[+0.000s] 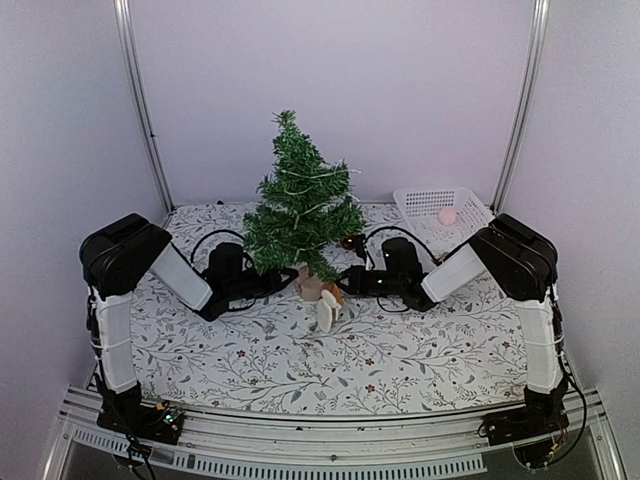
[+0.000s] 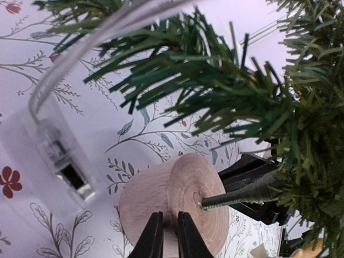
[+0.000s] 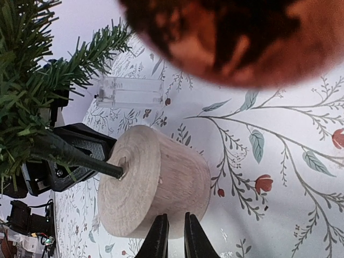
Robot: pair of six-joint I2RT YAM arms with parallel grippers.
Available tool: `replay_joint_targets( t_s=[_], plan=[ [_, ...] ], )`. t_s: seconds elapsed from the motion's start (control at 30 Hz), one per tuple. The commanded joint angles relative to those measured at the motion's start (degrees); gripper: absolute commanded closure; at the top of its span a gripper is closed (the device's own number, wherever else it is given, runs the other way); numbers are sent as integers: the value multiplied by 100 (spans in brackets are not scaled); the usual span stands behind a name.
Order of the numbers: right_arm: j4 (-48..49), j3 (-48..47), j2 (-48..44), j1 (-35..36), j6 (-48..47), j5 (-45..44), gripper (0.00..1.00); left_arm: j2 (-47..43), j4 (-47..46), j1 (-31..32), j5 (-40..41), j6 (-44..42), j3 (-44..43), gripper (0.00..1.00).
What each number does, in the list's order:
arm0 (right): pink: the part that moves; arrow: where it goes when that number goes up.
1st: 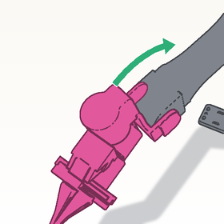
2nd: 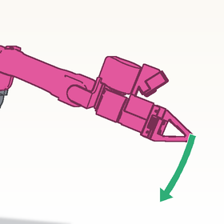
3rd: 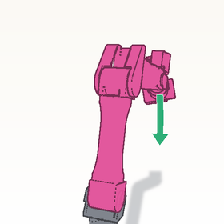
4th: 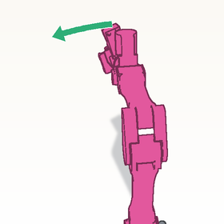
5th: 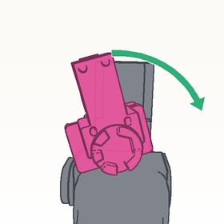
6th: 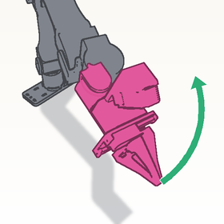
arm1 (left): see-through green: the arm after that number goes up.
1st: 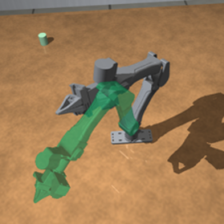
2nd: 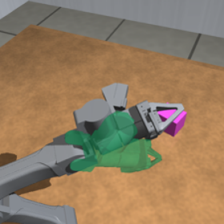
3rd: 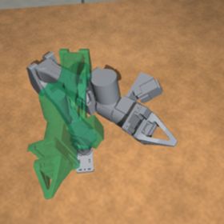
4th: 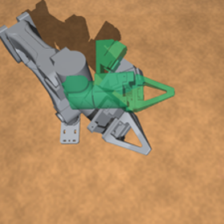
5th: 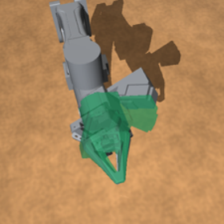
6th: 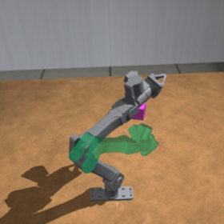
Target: Decorate the small christmas tree
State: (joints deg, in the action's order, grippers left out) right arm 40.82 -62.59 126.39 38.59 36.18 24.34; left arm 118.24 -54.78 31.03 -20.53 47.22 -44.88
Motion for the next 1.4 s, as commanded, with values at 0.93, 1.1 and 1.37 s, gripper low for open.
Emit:
replay_joint_targets(
  t_s=[0.93, 1.1, 1.37],
  plan=[
    [-37, -1433, 926, -343, -609, 397, 84, 11, -1025, 536, 96, 603, 705, 91],
    [-656, -1415, 455, -535, -1055, -293, 80, 56, -1212, 536, 251, 769, 793, 91],
    [-1329, -1297, -248, -684, -1323, -1176, 71, -174, -1482, 536, 393, 805, 1120, 91]
  ],
)
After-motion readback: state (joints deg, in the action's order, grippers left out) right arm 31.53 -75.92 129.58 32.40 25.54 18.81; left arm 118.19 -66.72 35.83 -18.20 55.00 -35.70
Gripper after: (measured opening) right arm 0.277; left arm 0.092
